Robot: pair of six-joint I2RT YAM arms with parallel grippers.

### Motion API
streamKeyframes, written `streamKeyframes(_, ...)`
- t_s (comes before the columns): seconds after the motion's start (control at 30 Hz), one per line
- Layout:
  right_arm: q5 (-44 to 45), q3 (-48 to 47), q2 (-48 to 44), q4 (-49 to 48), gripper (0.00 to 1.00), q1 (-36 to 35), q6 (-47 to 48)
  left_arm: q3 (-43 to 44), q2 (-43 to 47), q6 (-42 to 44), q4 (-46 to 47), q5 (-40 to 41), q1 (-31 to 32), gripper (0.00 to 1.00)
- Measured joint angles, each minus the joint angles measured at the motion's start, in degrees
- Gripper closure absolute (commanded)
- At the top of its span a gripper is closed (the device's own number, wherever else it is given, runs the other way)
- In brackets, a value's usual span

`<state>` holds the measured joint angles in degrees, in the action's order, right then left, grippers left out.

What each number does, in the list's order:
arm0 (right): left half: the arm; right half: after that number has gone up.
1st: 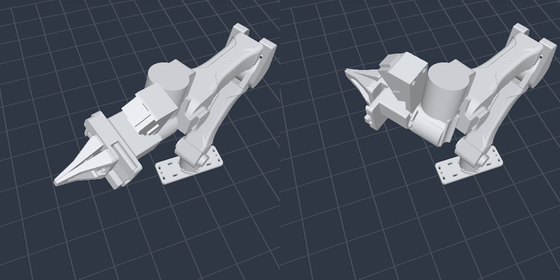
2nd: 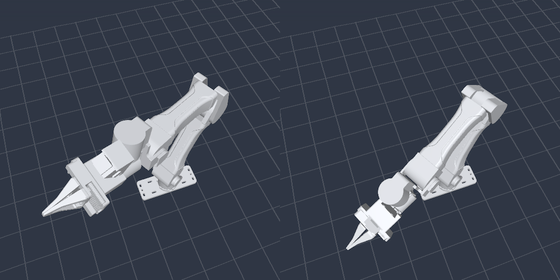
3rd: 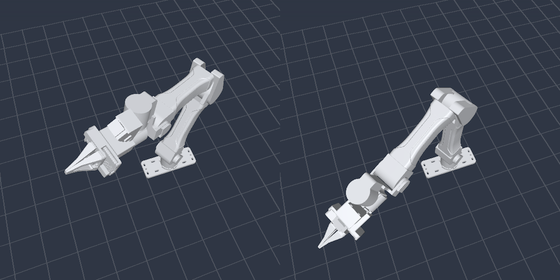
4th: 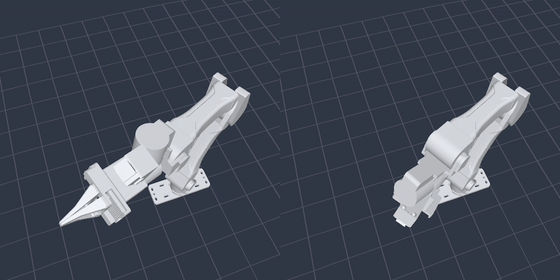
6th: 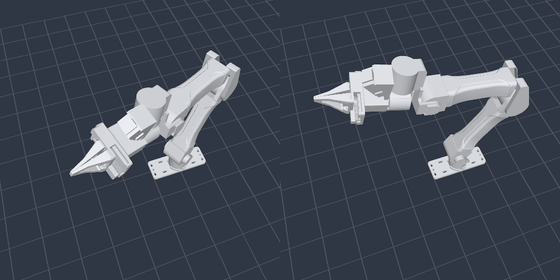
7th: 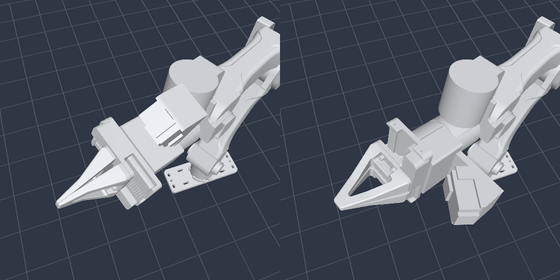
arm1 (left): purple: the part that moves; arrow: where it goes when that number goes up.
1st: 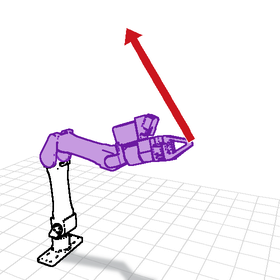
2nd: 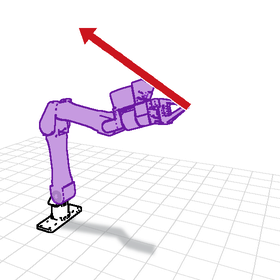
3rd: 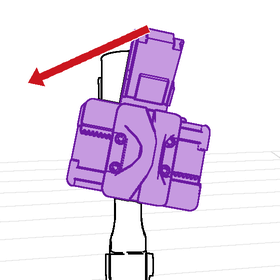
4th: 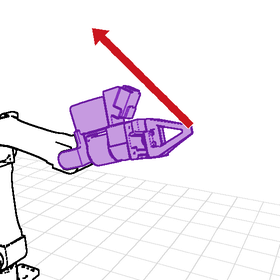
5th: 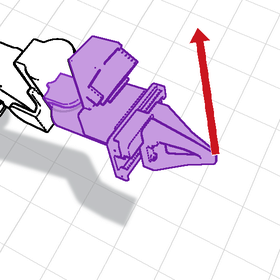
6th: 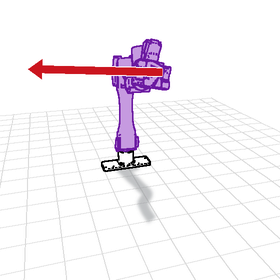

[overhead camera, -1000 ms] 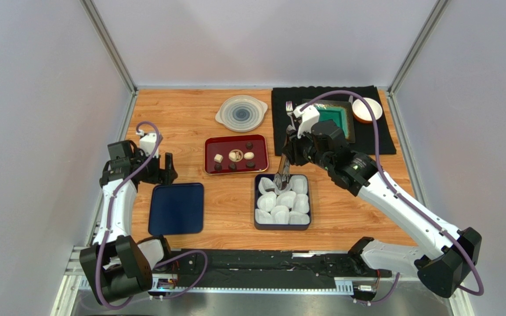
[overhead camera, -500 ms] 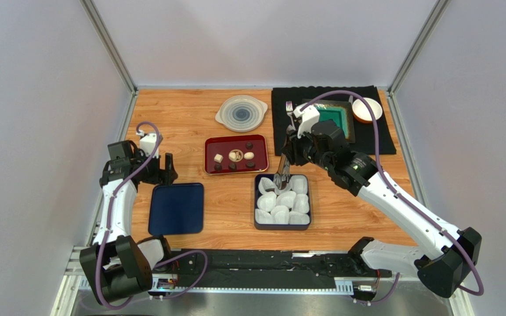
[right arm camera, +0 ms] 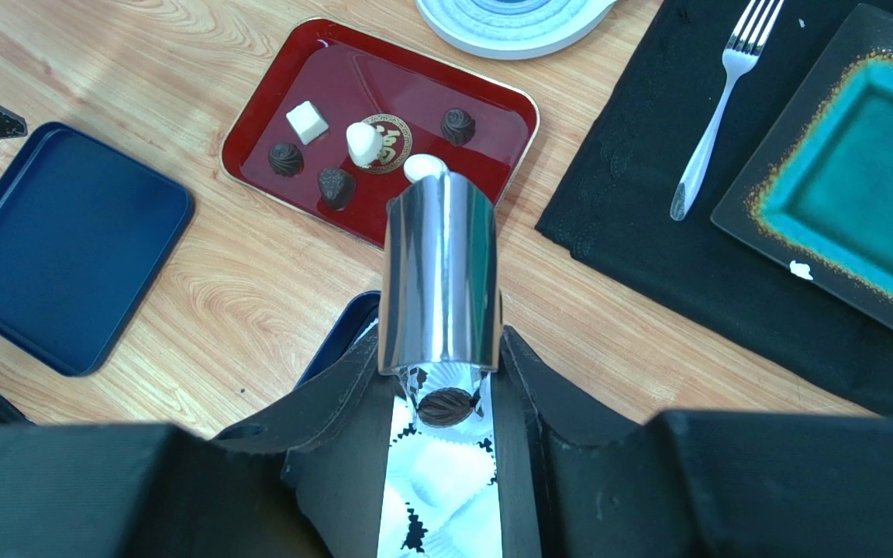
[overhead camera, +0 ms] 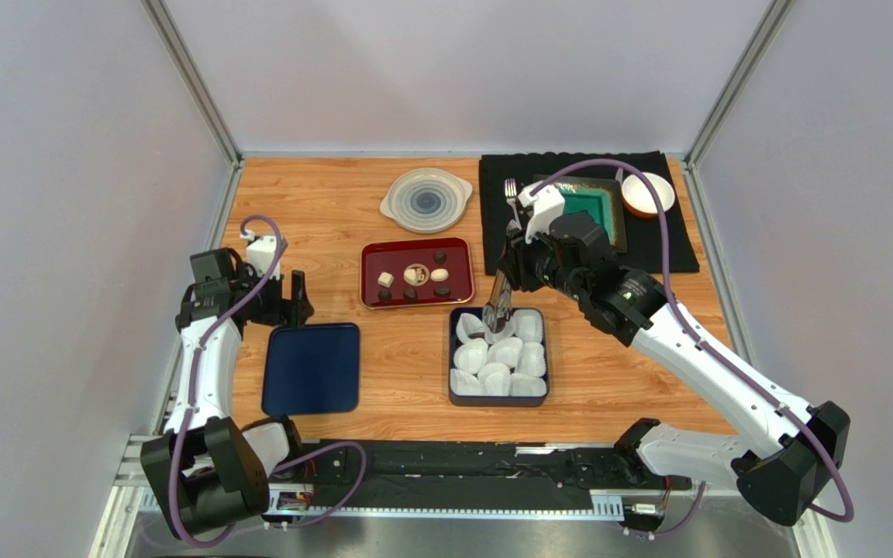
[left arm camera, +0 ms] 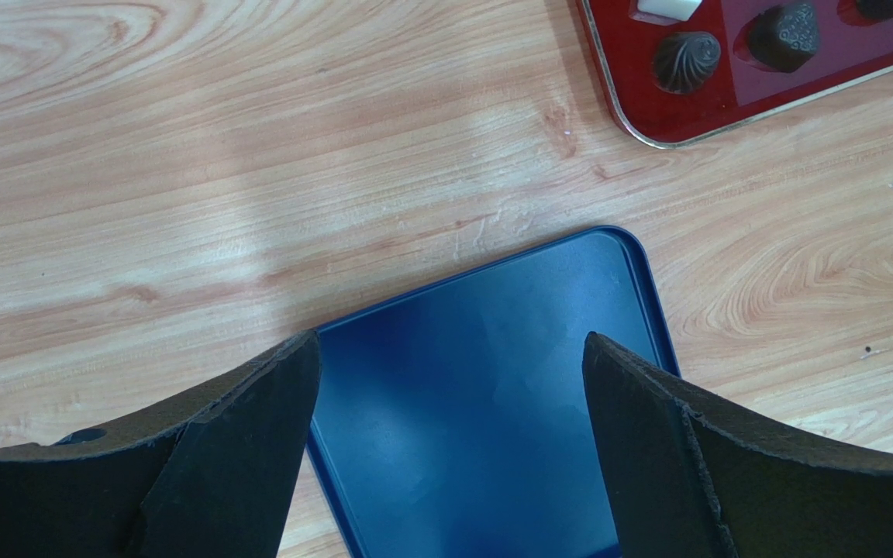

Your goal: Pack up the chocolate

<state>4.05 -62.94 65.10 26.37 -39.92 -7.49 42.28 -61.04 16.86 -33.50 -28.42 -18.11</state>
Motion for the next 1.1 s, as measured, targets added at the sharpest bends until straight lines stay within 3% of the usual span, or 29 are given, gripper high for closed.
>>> streamKeyframes(1.1, 0.0, -2.0, 1.7, -0.2, 0.63, 0.0, 0.9, 0.0, 0.6, 0.2, -0.2, 0.0, 0.0, 0.09)
